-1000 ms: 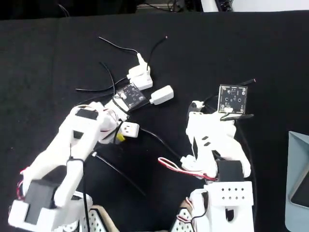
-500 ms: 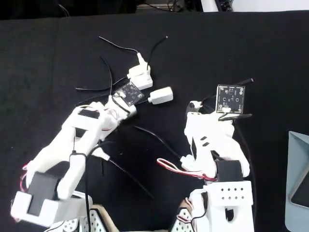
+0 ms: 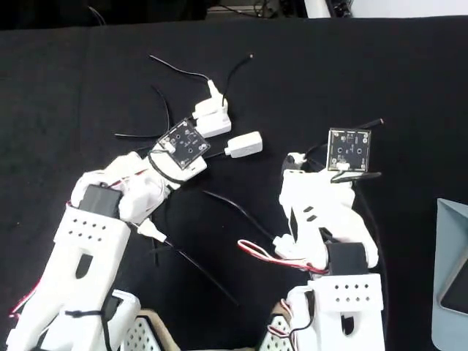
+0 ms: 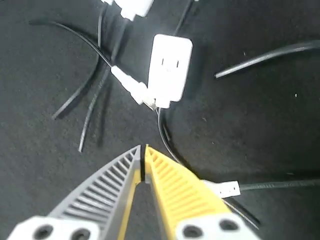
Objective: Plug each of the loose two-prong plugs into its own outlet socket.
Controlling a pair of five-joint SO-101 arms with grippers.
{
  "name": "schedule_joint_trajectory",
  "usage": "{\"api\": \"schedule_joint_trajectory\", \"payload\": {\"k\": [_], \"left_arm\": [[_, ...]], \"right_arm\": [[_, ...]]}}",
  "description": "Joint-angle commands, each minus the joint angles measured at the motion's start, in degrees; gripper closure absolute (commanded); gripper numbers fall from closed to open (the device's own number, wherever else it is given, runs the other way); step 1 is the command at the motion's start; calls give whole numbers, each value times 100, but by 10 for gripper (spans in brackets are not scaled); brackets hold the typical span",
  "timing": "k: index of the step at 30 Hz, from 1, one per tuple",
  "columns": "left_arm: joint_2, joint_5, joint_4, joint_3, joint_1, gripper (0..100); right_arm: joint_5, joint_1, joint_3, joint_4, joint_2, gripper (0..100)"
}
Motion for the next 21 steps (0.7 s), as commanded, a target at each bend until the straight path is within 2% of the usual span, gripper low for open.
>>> {"api": "schedule_joint_trajectory", "payload": {"k": [1, 5, 12, 18, 21], "left_arm": [[-26, 167, -97, 154, -251, 895], [589, 818, -519, 259, -804, 766], [2664, 835, -1134, -215, -971, 799], [4448, 870, -1081, -1323, -971, 802], [4923, 870, -897, -1824, -963, 853]], "right_arm": [[53, -79, -233, -97, -84, 986], [53, -79, -233, -97, -84, 986], [53, -79, -233, -97, -84, 986], [53, -79, -233, -88, -84, 986], [53, -79, -233, -88, -84, 986]]}}
